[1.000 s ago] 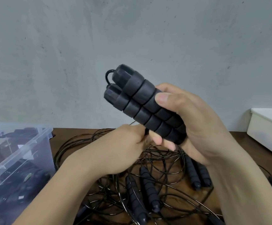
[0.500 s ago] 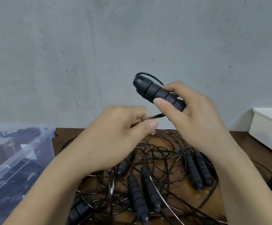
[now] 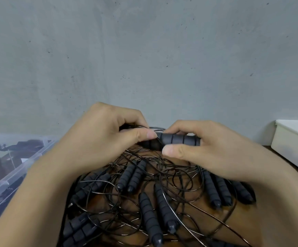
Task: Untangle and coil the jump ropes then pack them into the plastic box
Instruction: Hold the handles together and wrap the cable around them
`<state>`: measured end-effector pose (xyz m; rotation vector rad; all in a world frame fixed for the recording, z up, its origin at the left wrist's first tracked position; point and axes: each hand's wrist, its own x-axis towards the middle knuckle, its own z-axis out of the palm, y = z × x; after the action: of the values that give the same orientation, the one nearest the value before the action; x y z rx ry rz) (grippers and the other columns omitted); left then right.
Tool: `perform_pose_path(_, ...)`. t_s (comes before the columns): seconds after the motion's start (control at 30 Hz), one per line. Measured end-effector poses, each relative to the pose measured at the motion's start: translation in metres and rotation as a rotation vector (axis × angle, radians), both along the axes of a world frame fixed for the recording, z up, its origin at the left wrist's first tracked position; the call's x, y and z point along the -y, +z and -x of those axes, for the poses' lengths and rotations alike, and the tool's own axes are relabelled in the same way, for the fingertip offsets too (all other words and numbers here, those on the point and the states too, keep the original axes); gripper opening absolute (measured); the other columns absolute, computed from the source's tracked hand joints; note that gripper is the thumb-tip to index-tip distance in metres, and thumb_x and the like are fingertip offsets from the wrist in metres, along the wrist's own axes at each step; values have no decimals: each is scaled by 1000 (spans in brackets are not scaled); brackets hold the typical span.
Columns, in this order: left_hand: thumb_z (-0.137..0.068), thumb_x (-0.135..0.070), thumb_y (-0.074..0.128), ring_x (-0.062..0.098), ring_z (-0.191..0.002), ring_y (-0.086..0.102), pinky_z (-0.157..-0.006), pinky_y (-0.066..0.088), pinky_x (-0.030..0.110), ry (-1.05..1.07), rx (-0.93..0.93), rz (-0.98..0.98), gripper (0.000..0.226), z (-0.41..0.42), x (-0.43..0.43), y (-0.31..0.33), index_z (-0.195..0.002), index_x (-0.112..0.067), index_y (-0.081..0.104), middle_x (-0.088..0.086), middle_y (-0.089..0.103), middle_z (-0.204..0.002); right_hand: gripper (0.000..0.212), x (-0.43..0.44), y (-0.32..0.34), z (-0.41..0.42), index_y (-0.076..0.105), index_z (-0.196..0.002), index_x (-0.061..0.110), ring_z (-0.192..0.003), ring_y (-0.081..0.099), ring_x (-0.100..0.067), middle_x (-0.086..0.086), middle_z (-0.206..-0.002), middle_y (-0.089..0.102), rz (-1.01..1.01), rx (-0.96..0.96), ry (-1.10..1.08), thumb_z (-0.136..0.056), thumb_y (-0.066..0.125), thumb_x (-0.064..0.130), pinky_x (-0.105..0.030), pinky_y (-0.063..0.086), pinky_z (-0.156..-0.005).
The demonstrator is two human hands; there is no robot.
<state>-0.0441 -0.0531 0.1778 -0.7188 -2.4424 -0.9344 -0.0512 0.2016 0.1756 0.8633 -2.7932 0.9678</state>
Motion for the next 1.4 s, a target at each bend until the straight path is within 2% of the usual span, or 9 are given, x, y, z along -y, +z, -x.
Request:
perform_pose_path(0.17, -81, -50, 82, 21, -64, 65, -60, 51, 39, -59, 30, -4, 16, 5, -9, -6, -79, -35, 77, -4, 72, -70, 36, 6, 0, -8, 69, -101, 43, -71, 62, -7, 8, -81, 69, -148, 20, -10, -80, 76, 72, -32, 49, -66)
perform_pose_path(0.43, -84, -35, 84, 7, -58, 47, -55, 39, 18, -350, 309, -251, 20, 30, -2, -20, -72, -26, 71, -7, 58, -62, 30, 1, 13, -12, 77, -100, 29, -66, 65, -29, -15, -75, 70, 74, 230, 141, -85, 82, 55, -46, 50, -66)
perform_pose_path(0.57, -76, -43, 89, 29, -56, 37, -52, 37, 34, -368, 440, -264, 31, 33, 7, -19, -83, -17, 75, 11, 50, -65, 27, 0, 14, -11, 79, -101, 25, -64, 61, -18, -5, -72, 70, 104, 306, 165, -86, 83, 48, -31, 44, -62)
perform_pose_path(0.63, -77, -46, 87, 38, -61, 40, -62, 38, 45, -298, 420, -203, 35, 31, 11, -16, -91, -16, 77, 27, 49, -73, 31, 0, 13, -10, 79, -104, 26, -67, 61, -24, -15, -83, 71, 86, 269, 124, -85, 85, 50, -38, 45, -68)
perform_pose_path(0.9, -68, -44, 91, 26, -65, 53, -66, 44, 37, -149, 292, -82, 32, 20, 8, -7, -92, -27, 77, 13, 63, -77, 29, -9, 16, -12, 78, -100, 33, -59, 65, -11, -1, -67, 67, -22, 172, -27, -84, 83, 57, -28, 47, -62)
perform_pose_path(1.0, -77, -37, 87, 36, -75, 60, -71, 45, 37, -179, 243, -103, 23, 22, 14, -7, -98, -31, 80, 6, 69, -81, 26, -14, 15, -8, 79, -99, 32, -58, 63, -13, -4, -67, 68, 49, 143, -15, -85, 82, 54, -28, 46, -63)
perform_pose_path(1.2, -90, -29, 76, 12, -88, 71, -80, 53, 23, -154, 139, -103, 7, 27, 15, -9, -95, -29, 80, -5, 78, -96, 25, -9, 13, -4, 79, -95, 14, -44, 48, -11, 1, -60, 66, 290, 380, 196, -88, 81, 38, -30, 30, -50)
perform_pose_path(1.33, -87, 16, 64, 15, -80, 71, -71, 55, 24, -199, 157, -99, 27, 33, 5, -17, -94, -7, 75, 4, 77, -88, 35, 3, 3, 3, 75, -99, 10, -55, 52, -26, -16, -76, 67, 456, 424, 272, -88, 82, 42, -28, 33, -42)
perform_pose_path(1.4, -89, 11, 58, 3, -75, 67, -69, 49, 15, -182, 143, -144, 32, 33, -1, -16, -88, -17, 75, -7, 76, -83, 36, 6, 1, 5, 75, -98, 10, -56, 49, -28, -20, -73, 64, 529, 422, 273, -90, 80, 44, -28, 33, -42)
